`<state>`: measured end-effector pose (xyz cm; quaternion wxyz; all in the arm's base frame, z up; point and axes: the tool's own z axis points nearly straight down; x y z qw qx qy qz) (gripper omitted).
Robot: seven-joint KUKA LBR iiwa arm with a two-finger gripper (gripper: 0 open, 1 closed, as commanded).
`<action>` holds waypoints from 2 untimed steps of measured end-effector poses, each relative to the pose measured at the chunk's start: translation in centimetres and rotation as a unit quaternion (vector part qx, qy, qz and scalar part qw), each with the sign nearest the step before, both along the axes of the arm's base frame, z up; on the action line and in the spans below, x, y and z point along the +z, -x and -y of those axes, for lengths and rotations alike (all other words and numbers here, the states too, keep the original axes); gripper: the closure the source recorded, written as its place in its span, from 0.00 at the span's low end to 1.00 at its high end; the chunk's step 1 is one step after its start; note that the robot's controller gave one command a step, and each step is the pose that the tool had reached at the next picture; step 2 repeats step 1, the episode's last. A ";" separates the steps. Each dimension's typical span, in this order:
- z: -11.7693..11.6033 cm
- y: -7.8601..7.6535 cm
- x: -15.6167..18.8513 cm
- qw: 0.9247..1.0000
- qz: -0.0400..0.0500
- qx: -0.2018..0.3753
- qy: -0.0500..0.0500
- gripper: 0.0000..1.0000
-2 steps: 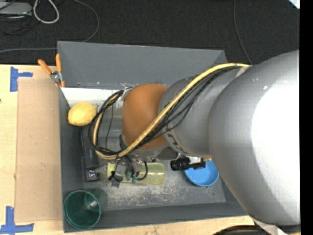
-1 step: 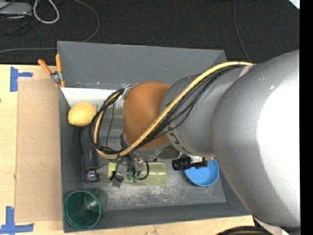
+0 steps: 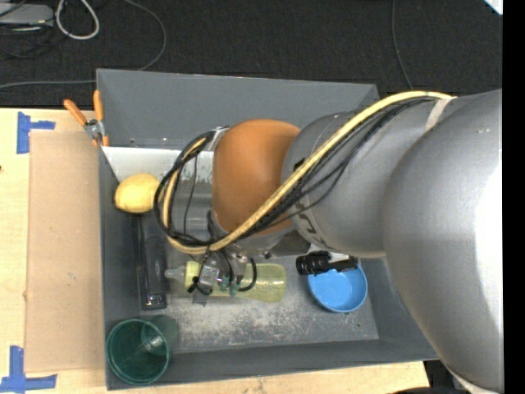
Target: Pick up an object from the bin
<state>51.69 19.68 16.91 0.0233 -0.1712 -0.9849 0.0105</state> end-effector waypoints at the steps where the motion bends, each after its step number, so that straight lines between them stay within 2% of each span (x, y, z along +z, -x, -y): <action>1: 0.0 -0.1 2.2 1.000 0.002 0.000 -0.001 1.00; 2: 0.0 -0.1 2.2 1.000 0.002 0.000 -0.001 1.00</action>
Offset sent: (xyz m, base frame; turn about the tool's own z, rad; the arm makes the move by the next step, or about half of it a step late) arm 0.0012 0.0005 0.0257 -0.0001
